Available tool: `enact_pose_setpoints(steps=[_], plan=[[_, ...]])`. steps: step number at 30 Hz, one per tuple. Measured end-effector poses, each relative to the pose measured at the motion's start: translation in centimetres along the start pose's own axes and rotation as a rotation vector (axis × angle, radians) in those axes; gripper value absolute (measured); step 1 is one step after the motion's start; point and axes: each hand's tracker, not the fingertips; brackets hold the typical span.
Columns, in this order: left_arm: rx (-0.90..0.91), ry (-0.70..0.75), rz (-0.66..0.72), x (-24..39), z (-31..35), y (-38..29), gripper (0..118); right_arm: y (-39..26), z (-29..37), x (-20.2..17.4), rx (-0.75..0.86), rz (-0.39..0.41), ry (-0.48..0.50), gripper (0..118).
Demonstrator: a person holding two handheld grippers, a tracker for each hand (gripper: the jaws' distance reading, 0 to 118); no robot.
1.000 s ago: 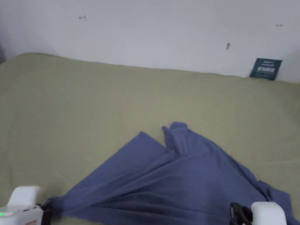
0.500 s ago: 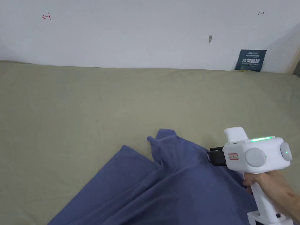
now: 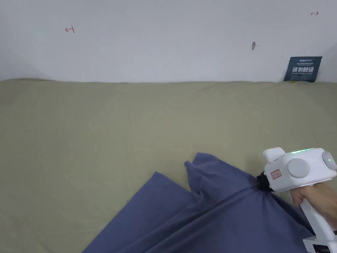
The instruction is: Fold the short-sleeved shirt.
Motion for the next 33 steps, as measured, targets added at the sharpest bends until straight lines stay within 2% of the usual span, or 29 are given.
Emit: enact_pose_setpoints(steps=[1,2,6,11,14,20,24,29,33], plan=[[0.001,0.000,0.004,-0.6,-0.2,0.2,2,-0.3,1.1,-0.1,0.028,-0.033,0.006,3],[-0.001,0.000,0.009,-0.7,0.0,0.3,2,-0.7,2.0,0.1,0.043,-0.091,0.066,3],[0.031,0.004,-0.007,-0.7,2.1,1.4,1,-1.7,7.5,-0.4,0.123,-0.024,0.031,3],[0.153,-0.082,0.037,-0.3,7.3,5.1,2,-3.0,18.2,0.6,0.301,-0.059,0.035,3],[0.238,-0.130,0.026,0.5,11.0,8.2,1,-3.8,25.8,0.9,0.414,-0.035,-0.007,3],[0.385,-0.167,-0.003,3.8,18.6,15.7,2,-4.6,40.0,3.3,0.604,-0.069,-0.078,3],[0.443,-0.165,-0.018,5.7,22.7,21.2,2,-5.4,47.2,5.1,0.710,-0.116,-0.151,3],[0.487,-0.149,-0.004,7.6,26.2,26.9,2,-5.7,52.3,6.4,0.780,-0.165,-0.179,3],[0.510,-0.100,-0.026,9.1,27.9,29.6,2,-4.3,52.8,7.1,0.808,-0.196,-0.197,3]])
